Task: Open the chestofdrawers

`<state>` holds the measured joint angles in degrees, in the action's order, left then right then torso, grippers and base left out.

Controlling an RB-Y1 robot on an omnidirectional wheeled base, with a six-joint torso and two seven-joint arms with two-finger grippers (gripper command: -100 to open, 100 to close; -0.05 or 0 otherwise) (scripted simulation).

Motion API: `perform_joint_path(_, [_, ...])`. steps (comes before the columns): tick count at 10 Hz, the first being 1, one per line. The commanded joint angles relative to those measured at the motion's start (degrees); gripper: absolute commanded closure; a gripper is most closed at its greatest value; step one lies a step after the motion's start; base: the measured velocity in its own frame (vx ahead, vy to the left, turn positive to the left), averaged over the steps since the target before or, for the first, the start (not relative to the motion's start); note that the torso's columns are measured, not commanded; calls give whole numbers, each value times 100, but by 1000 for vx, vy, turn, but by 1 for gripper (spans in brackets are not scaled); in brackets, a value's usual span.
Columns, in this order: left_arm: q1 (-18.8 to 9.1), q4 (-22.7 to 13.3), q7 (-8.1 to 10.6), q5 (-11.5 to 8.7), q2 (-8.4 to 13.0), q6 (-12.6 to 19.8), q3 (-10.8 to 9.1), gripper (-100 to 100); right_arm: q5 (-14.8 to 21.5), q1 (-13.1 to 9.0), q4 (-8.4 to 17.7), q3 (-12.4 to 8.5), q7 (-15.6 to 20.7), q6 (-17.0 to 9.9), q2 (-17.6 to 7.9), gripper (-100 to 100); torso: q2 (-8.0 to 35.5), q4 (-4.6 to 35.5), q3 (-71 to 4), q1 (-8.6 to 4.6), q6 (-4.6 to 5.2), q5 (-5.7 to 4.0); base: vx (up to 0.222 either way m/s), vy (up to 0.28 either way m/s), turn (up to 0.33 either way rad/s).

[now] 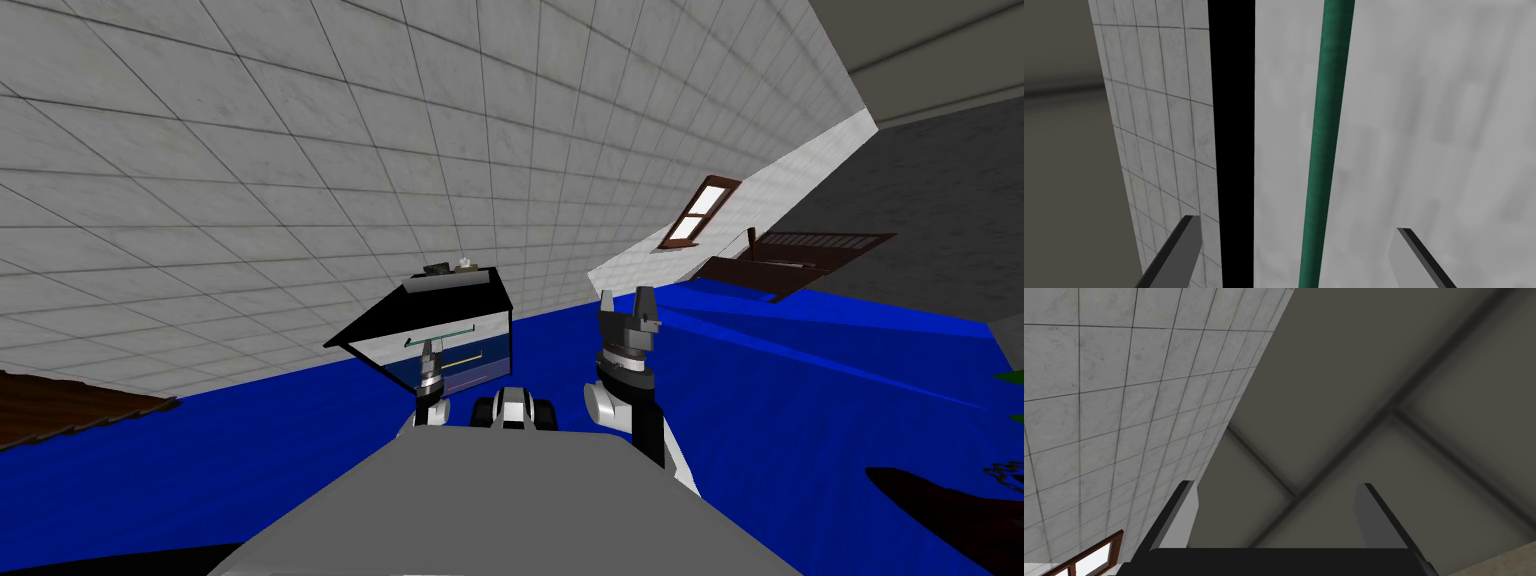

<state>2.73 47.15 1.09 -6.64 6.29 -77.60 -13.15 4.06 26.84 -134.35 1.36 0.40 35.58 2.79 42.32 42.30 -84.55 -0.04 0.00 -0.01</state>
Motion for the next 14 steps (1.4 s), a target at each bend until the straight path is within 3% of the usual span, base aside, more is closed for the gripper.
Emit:
perform_joint_path(1, [-143, 78, -1, -15, 67, 239, -17, -100, 0, 0, 0, 0, 0, 0, 0, 0, -2, -1, -1, 3, 0, 1, -21, -14, 11])
perform_joint_path(2, [-235, 121, 1, -24, 113, 376, -29, -100, 0, 0, 0, 0, 0, 0, 0, 0, -5, -1, -3, 6, 0, 2, -20, -20, 26])
perform_joint_path(3, [-219, 23, 8, -24, 105, 255, -29, -100, 0, 0, 0, 0, 0, 0, 0, 0, -6, -2, -4, 5, 0, 1, -9, -10, 4])
perform_joint_path(4, [-52, 36, -3, -5, 22, 101, -6, 100, 0, 0, 0, 0, 0, 0, 0, 0, -7, -3, -4, 7, -1, 2, 16, 11, -50])
perform_joint_path(7, [177, -70, -8, 20, -91, -242, 24, 100, 0, 1, 0, -1, 0, 0, -1, 0, 7, 4, 4, 4, -7, -4, 41, 32, -28])
perform_joint_path(12, [-81, 228, 43, -2, 84, 315, 18, 100, 0, -2, 1, 1, 0, -1, 1, 0, 47, 19, 26, -28, -6, -15, -143, -72, 40])
perform_joint_path(14, [-81, 228, 43, -2, 84, 315, 18, 100, 0, -1, 0, 0, 0, 0, 0, 0, 15, 30, 2, -12, -4, -30, -105, -29, 5])
